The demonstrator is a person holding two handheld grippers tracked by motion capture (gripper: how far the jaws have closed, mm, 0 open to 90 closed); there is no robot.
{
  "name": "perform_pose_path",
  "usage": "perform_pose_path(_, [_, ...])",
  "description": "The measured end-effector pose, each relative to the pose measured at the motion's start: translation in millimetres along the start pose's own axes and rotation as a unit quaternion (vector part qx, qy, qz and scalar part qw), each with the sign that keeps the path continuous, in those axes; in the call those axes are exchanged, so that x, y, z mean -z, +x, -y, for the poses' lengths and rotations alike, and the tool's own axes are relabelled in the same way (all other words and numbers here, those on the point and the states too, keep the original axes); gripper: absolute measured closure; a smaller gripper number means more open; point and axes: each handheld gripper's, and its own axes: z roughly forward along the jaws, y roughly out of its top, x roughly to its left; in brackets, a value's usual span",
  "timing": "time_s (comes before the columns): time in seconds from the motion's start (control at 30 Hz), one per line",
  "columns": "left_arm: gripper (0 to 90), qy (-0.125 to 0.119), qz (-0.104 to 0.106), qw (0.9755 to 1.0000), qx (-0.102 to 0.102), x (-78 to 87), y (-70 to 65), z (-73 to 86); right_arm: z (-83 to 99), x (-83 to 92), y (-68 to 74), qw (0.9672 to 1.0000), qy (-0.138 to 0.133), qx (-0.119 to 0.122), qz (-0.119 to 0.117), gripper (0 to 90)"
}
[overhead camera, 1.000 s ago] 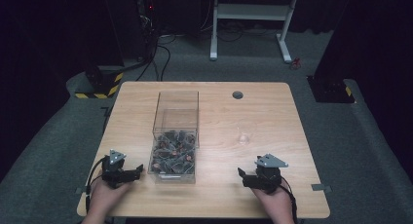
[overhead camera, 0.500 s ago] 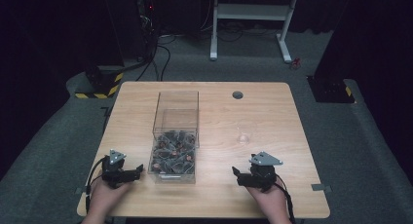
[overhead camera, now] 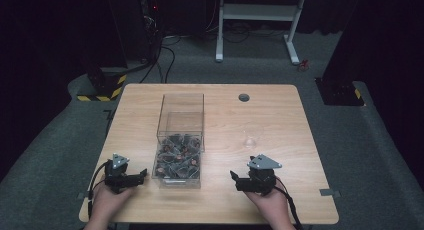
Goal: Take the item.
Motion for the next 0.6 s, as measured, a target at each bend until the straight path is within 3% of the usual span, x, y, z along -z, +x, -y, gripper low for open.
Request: perform_pose_path(0.6, [6.4, 0.000, 0.000, 1.0000, 0.001, 0.0, -0.1, 0.0, -15.3, -6.1, 13.5, 0.9996, -0.008, 0.011, -0.026, 13.4])
